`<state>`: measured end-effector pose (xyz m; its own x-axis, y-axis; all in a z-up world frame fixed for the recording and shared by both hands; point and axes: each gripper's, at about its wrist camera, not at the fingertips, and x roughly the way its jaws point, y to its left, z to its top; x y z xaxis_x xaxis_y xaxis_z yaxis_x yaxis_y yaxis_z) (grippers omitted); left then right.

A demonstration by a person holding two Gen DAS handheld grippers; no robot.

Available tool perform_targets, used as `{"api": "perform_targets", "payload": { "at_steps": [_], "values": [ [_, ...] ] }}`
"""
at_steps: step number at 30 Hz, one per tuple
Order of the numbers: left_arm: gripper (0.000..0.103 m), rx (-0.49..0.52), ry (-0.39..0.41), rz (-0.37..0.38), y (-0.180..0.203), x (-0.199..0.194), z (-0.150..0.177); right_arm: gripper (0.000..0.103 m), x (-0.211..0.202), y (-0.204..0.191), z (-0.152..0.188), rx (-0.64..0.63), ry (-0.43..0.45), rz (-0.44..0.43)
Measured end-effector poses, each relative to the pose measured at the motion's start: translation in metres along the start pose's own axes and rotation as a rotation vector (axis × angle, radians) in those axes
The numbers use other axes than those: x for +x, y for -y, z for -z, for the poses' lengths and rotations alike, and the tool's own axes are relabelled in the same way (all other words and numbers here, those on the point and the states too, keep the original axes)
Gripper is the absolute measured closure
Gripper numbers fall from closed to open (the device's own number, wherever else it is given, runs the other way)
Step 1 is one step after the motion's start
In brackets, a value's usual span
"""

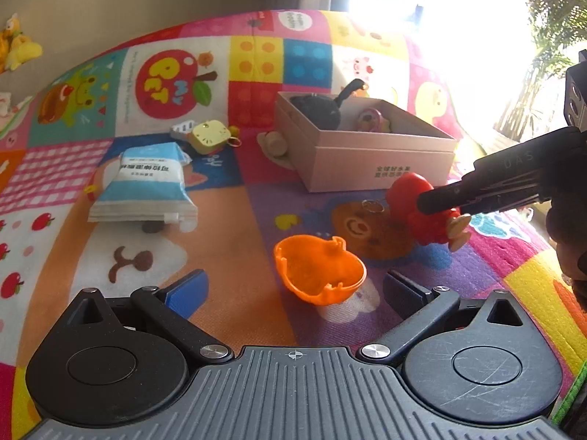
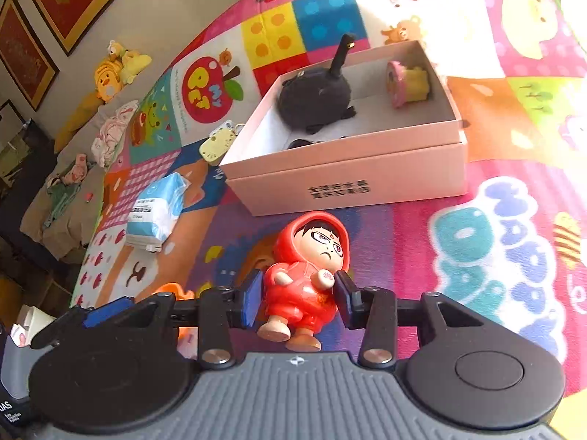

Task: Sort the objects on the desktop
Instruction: 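Grasp the orange cup with the left gripper while the right gripper holds the red doll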

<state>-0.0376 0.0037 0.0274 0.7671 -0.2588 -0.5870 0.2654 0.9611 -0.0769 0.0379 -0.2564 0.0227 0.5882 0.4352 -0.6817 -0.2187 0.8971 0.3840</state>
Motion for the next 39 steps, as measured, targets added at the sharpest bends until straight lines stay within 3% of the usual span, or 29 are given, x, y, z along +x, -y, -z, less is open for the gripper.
{"api": "perform_targets", "payload": {
  "at_steps": [5,10,18,24,29,33,35,36,39],
  "values": [
    [0.000,0.087,-0.004,0.006,0.021,0.016,-0.005,0.061,-0.023,0.020,0.008,-0.074,0.053,0.168],
    [0.000,0.105,-0.050,0.031,0.029,0.031,-0.011,0.060,-0.027,0.030,0.016,-0.049,0.067,0.151],
    [0.000,0.120,-0.121,0.212,0.047,0.023,-0.005,0.037,-0.026,0.034,0.027,-0.068,0.108,0.191],
    [0.000,0.203,-0.084,0.102,0.049,0.021,-0.005,0.025,-0.032,0.033,0.034,-0.100,0.137,0.207],
    [0.000,0.185,-0.067,0.070,0.037,0.027,-0.009,0.023,-0.031,0.032,0.034,-0.110,0.140,0.209],
    [0.001,0.227,-0.042,0.067,0.042,0.031,-0.012,0.023,-0.029,0.030,0.035,-0.122,0.134,0.203],
    [0.010,0.269,-0.035,0.073,0.048,0.033,-0.011,0.023,-0.030,0.029,0.034,-0.127,0.134,0.193],
    [0.021,0.284,-0.038,0.076,0.051,0.034,-0.011,0.023,-0.030,0.029,0.034,-0.127,0.134,0.189],
    [0.025,0.323,-0.047,0.070,0.056,0.037,-0.006,0.023,-0.028,0.029,0.030,-0.116,0.133,0.187]
  ]
}}
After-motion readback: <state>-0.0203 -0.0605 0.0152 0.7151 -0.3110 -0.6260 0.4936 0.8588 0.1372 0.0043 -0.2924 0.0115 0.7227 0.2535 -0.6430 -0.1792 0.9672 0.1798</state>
